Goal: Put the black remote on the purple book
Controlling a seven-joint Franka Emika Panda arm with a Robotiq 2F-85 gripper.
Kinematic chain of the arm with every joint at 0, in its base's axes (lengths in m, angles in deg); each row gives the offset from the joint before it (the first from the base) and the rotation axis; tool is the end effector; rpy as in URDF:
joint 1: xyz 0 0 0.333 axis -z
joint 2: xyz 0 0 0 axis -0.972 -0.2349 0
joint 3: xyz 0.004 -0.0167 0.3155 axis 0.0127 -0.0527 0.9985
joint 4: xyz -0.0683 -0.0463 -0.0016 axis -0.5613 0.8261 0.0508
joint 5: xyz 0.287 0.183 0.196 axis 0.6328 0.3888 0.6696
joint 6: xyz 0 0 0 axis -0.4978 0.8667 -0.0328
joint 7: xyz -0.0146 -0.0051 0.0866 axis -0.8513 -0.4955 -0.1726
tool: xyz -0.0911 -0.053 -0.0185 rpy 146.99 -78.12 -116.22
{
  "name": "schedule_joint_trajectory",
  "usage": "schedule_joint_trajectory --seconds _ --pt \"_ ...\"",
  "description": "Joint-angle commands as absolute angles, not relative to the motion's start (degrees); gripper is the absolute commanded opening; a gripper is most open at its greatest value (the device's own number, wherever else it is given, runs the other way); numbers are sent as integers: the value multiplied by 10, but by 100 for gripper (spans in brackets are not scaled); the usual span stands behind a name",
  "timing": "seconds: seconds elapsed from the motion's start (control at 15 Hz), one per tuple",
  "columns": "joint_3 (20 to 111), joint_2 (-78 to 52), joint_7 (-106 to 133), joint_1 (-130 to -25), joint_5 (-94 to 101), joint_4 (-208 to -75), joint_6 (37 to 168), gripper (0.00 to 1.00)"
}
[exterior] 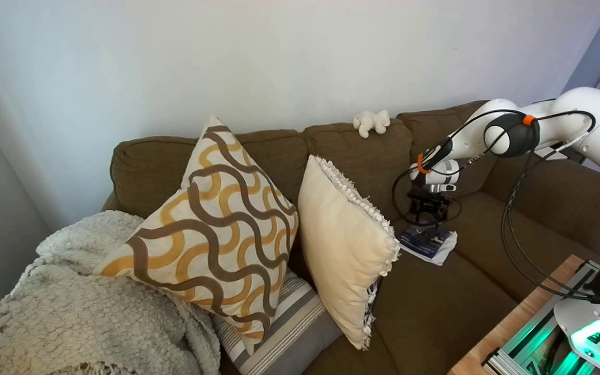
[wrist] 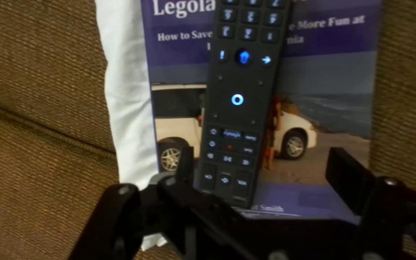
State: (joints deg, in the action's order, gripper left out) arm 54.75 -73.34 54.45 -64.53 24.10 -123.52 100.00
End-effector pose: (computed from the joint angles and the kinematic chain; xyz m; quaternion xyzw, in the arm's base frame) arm 0.5885 -0.2648 -0.0817 0.7718 -0.6193 -0.1302 0.0625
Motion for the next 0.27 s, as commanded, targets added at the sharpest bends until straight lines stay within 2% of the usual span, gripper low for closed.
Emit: schedule_joint_trajectory --seconds 0.0,0.07,0.13,0.2 --pt "601 -651 436 -615 273 -1324 1046 100" --pt "612 -628 400 -613 276 -1354 1064 100" --pt "585 -691 465 -627 259 -1268 1030 100" --pt "592 -672 442 -626 265 -1290 1038 100"
